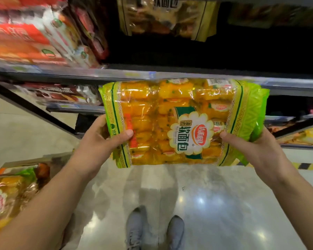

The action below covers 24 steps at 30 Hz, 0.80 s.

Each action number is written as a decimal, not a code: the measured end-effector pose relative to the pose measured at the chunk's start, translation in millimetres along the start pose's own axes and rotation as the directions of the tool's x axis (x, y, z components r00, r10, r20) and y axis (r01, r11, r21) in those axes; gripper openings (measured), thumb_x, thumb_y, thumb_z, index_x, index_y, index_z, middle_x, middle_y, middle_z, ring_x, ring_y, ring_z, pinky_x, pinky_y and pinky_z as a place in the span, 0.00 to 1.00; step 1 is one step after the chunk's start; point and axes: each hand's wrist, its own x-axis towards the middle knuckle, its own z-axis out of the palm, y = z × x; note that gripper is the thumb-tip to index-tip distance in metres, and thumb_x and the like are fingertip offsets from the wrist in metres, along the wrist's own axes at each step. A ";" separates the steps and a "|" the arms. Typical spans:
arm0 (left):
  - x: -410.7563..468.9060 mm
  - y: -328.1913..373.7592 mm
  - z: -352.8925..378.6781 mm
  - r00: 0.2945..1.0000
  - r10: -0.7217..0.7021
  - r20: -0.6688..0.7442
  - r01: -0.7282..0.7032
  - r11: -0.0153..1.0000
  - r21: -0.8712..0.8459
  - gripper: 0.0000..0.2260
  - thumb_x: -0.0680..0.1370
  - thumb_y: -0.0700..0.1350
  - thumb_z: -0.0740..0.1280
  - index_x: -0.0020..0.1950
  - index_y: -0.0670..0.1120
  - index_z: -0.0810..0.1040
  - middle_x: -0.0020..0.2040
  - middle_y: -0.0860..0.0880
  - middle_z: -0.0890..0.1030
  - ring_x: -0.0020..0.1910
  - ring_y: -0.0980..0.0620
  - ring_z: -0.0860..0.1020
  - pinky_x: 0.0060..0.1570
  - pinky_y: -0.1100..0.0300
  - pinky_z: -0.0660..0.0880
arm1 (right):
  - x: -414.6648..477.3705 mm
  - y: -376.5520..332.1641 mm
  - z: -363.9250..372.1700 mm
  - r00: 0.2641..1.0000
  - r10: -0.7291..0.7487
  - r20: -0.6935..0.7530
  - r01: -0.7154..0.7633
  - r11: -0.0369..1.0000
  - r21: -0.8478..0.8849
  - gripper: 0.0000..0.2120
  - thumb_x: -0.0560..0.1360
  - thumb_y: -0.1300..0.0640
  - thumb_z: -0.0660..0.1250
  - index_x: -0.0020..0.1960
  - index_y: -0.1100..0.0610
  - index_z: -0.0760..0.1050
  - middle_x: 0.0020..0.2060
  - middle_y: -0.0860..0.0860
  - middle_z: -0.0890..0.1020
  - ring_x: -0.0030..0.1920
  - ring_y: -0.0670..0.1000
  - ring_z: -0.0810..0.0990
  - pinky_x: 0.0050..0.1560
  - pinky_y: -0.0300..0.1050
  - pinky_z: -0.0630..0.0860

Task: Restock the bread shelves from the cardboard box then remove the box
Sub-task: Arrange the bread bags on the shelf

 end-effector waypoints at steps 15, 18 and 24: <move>25.2 -99.5 88.0 0.998 -0.060 -0.018 0.062 0.991 0.120 0.21 0.67 0.56 0.78 0.60 0.61 0.81 0.58 0.57 0.85 0.64 0.52 0.79 0.67 0.40 0.74 | 14.5 140.5 -32.8 0.992 0.069 -0.101 -0.065 0.997 0.037 0.23 0.71 0.57 0.76 0.66 0.52 0.80 0.57 0.47 0.87 0.57 0.50 0.85 0.62 0.56 0.79; 40.2 -115.5 120.0 0.999 0.041 -0.034 -0.036 0.990 0.133 0.20 0.69 0.54 0.77 0.61 0.58 0.81 0.58 0.54 0.85 0.62 0.49 0.81 0.63 0.39 0.76 | 36.3 162.1 -48.3 0.990 0.007 -0.138 -0.009 1.000 -0.016 0.18 0.75 0.58 0.75 0.64 0.48 0.80 0.51 0.39 0.87 0.50 0.40 0.86 0.50 0.40 0.81; 85.5 -138.4 184.1 0.977 0.208 -0.049 -0.198 0.967 0.162 0.19 0.73 0.52 0.75 0.64 0.58 0.80 0.58 0.58 0.85 0.59 0.55 0.82 0.61 0.49 0.78 | 88.6 201.6 -93.7 0.966 -0.155 -0.206 0.148 0.988 -0.048 0.17 0.68 0.51 0.77 0.56 0.45 0.83 0.50 0.41 0.88 0.50 0.44 0.87 0.49 0.44 0.84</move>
